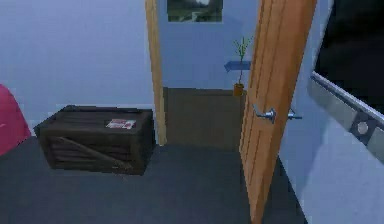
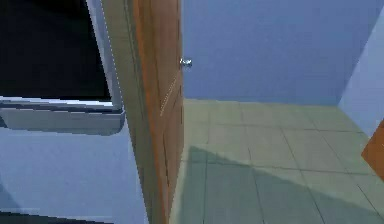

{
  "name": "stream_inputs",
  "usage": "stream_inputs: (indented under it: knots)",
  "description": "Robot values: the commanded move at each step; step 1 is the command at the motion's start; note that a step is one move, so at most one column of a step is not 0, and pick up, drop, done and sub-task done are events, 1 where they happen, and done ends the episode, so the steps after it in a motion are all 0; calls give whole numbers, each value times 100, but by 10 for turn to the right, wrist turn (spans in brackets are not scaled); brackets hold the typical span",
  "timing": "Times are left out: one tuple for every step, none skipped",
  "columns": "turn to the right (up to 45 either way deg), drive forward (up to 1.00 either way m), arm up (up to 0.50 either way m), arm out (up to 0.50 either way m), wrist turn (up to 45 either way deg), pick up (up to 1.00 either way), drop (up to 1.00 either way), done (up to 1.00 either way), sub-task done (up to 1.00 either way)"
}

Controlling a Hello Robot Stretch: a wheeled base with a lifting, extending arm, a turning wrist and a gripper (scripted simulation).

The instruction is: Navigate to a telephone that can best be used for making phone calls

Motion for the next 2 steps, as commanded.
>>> stream_inputs:
  knots:
    - [0,90,0,0,0,0,0,0,0]
    - [30,0,0,0,0,0,0,0,0]
